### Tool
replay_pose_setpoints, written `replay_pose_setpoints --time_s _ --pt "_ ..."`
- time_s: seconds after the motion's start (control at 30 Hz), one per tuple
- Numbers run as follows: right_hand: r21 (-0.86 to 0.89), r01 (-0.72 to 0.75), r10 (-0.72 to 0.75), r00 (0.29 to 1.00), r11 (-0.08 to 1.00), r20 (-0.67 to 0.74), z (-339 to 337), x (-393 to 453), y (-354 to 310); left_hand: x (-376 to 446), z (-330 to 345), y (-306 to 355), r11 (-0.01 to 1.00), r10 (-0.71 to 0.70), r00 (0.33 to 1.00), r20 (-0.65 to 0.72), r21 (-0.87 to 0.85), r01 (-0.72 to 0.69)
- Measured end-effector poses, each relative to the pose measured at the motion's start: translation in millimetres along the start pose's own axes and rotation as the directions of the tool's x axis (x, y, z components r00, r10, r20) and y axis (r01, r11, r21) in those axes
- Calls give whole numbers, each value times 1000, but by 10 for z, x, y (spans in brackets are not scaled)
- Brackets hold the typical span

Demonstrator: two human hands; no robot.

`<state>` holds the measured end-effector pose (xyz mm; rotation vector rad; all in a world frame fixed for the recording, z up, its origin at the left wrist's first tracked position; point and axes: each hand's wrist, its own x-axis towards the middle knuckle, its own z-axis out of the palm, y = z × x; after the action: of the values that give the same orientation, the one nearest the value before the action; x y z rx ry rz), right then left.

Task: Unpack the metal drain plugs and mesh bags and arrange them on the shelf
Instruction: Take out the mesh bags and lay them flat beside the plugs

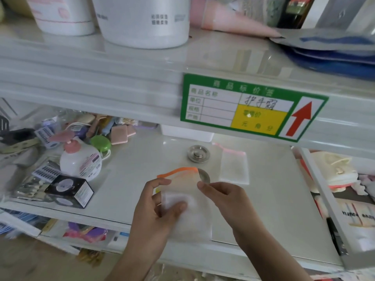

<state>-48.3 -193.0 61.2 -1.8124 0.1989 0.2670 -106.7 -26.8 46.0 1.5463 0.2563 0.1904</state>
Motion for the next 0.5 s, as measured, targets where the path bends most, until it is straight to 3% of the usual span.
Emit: replay_pose_setpoints --time_s 0.17,0.3,0.33,0.4,0.43,0.47,0.5 --pt "102 -48 40 996 994 80 0 -52 -79 1 -20 -9 1000 5 1000 11 -6 -5" --pt "19 212 -210 975 977 -74 57 -119 -127 -30 -37 32 999 7 1000 4 -36 -7" --pt "-25 351 -352 932 936 -84 59 -170 -147 -11 -52 7 995 -17 1000 14 -101 19" --pt "-91 648 -640 761 756 103 79 -333 -195 -11 -135 -117 967 -82 995 56 -239 93" --pt "-98 740 -708 667 665 232 97 -415 -198 -79 -76 -117 948 -107 987 124 -285 139" --pt "-105 783 -716 607 613 346 107 -471 -187 -10 -142 -241 945 -141 987 -83 -309 109" --pt "-118 790 -690 588 601 423 103 -496 -159 8 -94 -358 816 -170 983 -66 -570 103"
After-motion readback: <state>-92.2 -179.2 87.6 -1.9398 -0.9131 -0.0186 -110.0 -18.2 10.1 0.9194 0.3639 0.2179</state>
